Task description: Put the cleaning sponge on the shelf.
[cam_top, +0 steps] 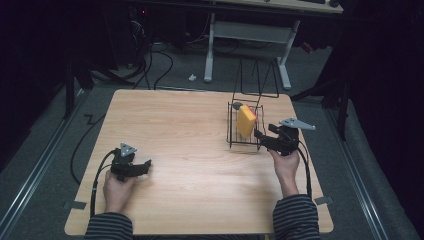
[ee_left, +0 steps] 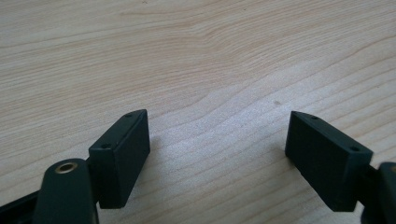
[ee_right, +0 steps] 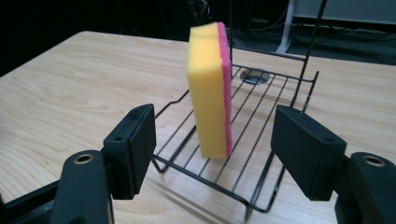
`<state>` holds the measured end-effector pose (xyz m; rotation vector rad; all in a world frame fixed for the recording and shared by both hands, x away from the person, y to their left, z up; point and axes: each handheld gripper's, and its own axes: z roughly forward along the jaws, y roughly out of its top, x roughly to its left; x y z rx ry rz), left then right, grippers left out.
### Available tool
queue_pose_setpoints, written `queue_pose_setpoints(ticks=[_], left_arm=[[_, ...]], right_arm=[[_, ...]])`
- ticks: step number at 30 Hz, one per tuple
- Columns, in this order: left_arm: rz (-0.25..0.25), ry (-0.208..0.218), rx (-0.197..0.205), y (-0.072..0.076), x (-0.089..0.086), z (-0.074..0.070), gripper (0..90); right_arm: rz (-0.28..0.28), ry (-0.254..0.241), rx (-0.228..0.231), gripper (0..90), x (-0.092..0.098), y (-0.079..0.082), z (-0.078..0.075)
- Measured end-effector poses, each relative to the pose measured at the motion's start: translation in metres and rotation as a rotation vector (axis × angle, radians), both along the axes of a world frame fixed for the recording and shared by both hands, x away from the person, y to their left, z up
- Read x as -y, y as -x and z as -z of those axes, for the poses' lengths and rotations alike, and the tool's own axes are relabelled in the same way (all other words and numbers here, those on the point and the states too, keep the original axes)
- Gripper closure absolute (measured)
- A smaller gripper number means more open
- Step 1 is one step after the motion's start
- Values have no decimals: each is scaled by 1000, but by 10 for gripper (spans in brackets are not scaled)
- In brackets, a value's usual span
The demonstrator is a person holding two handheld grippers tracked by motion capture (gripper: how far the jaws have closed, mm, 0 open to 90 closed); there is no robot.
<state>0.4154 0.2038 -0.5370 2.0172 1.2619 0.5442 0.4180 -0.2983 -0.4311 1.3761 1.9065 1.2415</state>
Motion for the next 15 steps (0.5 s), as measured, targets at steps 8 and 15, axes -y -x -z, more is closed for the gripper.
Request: queue_pose_setpoints(ticks=[8, 15], left_arm=[[0, 0, 0, 0, 0, 0, 225], [0, 0, 0, 0, 0, 0, 225]], right_arm=[[-10, 9, 9, 312, 5, 10, -7], [-23, -18, 24, 321, 9, 24, -10]])
